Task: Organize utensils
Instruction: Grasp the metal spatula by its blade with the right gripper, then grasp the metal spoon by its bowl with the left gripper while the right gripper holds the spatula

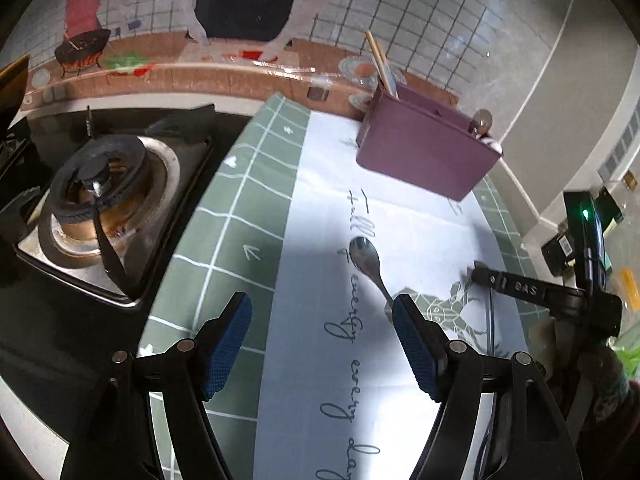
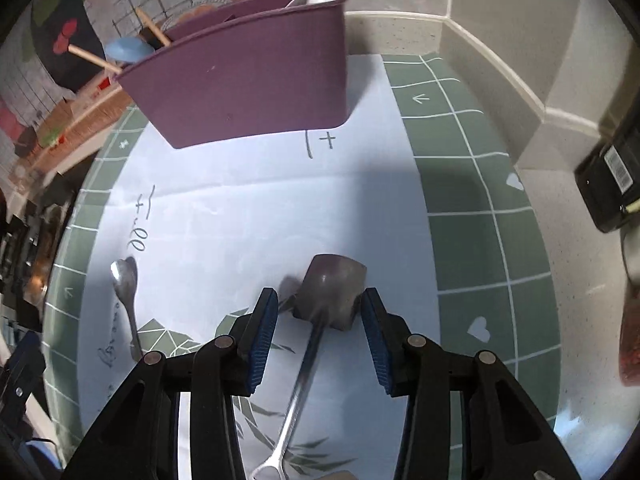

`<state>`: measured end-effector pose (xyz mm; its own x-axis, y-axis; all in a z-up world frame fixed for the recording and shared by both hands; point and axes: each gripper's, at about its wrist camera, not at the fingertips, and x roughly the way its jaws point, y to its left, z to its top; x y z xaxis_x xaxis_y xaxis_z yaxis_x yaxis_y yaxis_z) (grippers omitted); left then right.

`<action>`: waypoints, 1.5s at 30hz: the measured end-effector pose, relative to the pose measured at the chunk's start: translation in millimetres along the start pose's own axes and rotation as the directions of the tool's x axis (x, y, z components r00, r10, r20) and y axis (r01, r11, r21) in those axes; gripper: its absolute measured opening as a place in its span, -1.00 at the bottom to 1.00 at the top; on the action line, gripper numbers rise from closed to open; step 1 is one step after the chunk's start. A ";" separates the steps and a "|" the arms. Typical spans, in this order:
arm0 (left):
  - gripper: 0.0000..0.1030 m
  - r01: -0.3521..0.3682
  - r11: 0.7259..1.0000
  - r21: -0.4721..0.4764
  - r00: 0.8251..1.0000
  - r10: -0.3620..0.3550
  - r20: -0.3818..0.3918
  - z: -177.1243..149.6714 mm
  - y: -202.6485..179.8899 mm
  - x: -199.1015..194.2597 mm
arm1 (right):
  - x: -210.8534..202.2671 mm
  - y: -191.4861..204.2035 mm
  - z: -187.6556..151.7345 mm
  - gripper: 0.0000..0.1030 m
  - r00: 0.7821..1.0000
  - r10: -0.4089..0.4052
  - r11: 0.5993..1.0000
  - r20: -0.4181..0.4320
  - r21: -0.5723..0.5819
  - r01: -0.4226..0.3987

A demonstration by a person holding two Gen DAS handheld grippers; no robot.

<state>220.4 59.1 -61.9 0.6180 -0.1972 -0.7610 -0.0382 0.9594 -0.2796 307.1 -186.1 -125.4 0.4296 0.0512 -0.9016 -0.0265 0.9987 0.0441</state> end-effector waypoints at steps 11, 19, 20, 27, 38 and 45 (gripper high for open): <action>0.42 0.007 1.000 0.030 0.997 -0.004 -0.082 0.0 -24.7 22.1 | -29.4 -22.1 -12.8 -0.43 0.994 0.029 0.998 0.108 -0.063 -0.023; 0.42 0.017 1.000 0.009 0.992 -0.016 -0.123 12.4 -33.7 53.4 | -83.2 -55.8 -35.5 -0.43 0.960 0.112 0.993 0.258 -0.067 -0.098; 0.42 0.021 1.000 0.009 0.991 -0.019 -0.129 16.2 -34.9 60.4 | -85.5 -57.9 -36.5 -0.43 0.957 0.117 0.992 0.265 -0.068 -0.103; 0.42 0.029 0.996 0.086 0.988 -0.015 -0.156 36.1 -58.4 96.7 | -99.9 -65.1 -46.1 -0.43 0.949 0.110 0.994 0.296 -0.053 -0.099; 0.23 0.087 0.964 0.252 0.989 -0.053 -0.138 29.0 -94.2 99.8 | -98.9 -60.7 -52.5 -0.43 0.948 0.073 0.995 0.310 -0.082 -0.050; 0.00 -0.009 0.980 0.199 0.983 0.044 -0.176 42.3 -94.2 109.4 | -95.8 -54.9 -53.6 -0.43 0.947 0.085 0.994 0.310 -0.092 -0.059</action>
<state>324.8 -44.3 -94.0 0.4679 -0.1870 -0.8637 0.1132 0.9820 -0.1513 219.1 -246.0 -64.5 0.6843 0.1352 -0.7165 -0.1350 0.9892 0.0577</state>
